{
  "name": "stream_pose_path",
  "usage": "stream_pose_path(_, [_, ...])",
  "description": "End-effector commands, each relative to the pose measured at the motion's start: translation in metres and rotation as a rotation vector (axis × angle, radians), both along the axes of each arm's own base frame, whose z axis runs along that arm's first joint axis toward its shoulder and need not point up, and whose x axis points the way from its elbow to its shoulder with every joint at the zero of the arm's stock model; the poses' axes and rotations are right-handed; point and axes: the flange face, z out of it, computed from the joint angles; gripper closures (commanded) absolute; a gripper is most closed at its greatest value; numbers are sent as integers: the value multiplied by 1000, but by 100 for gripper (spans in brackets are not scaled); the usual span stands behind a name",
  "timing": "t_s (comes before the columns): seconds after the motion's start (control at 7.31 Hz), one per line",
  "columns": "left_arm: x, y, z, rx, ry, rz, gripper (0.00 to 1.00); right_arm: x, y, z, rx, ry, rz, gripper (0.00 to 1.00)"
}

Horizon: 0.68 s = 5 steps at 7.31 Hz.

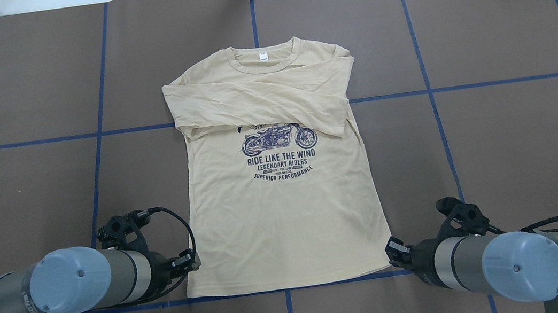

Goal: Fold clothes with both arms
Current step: 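Move the left gripper to the other hem corner nearest the robot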

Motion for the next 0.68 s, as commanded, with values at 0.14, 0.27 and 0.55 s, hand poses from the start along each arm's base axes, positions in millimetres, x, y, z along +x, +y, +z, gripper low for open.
stream_pose_path(0.14, [12, 24, 4, -27, -11, 33, 38, 0, 1, 0, 0, 0, -1, 100])
stream_pose_path(0.27, [13, 24, 3, -27, -10, 33, 45, 0, 1, 0, 0, 0, -1, 100])
stream_pose_path(0.55, [12, 23, 5, -27, -14, 31, 49, 0, 1, 0, 0, 0, -1, 100])
